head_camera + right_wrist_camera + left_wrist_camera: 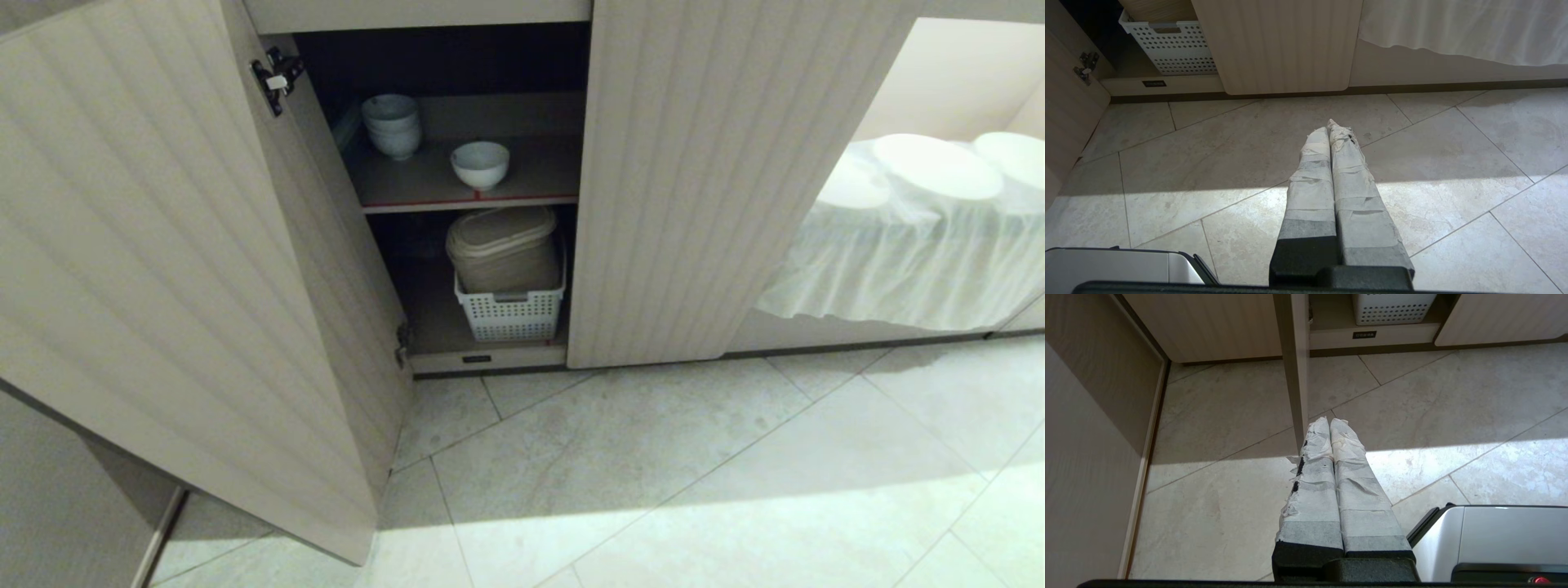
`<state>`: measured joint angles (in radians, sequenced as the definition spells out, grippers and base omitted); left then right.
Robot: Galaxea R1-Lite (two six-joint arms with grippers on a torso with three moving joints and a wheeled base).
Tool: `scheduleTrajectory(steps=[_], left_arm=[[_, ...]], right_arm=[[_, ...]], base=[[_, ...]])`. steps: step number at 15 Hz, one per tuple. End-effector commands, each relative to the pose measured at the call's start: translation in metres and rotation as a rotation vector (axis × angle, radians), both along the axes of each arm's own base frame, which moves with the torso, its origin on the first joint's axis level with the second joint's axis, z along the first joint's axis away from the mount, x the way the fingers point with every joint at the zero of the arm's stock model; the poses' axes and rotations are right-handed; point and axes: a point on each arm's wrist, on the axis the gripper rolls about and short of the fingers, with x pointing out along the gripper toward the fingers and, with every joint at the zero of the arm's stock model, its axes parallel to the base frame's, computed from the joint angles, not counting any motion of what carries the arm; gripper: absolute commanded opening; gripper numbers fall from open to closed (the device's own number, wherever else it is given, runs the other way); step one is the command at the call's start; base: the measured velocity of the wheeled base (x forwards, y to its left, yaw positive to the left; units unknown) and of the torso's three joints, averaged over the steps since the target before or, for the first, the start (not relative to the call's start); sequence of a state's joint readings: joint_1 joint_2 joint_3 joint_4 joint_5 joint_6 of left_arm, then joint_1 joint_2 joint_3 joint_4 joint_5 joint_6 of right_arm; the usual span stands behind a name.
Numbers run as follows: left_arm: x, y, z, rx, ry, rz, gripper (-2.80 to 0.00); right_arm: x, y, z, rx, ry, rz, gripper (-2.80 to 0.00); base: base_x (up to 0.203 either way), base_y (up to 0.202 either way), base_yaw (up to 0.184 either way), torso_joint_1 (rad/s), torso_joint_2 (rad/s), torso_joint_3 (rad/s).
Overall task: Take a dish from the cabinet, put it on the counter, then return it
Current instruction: Take the bowl from the cabinet
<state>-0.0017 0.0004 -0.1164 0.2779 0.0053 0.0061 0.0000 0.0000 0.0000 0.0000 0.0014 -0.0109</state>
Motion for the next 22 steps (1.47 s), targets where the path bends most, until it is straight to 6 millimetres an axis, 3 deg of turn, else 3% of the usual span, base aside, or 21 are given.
scheduleTrajectory(steps=[1, 13, 22], left_arm=[[-0.0001, 0.0, -0.0001, 0.0, 0.001, 0.001, -2.8], [-0.0001, 0.0, -0.0001, -0.001, 0.001, 0.001, -2.8], [-0.0001, 0.0, -0.0002, -0.002, 0.001, 0.001, -2.8]], right_arm=[[0.0, 0.0, 0.0, -0.001, 0.0, 0.0, -2.8], [0.0, 0.0, 0.0, 0.0, 0.0, 0.0, -2.8], [0.0, 0.0, 0.0, -0.001, 0.0, 0.0, -2.8]], base=[[0.0, 0.0, 0.0, 0.0, 0.0, 0.0], [0.0, 0.0, 0.0, 0.0, 0.0, 0.0], [0.001, -0.178, 0.001, 0.004, 0.0, 0.002]])
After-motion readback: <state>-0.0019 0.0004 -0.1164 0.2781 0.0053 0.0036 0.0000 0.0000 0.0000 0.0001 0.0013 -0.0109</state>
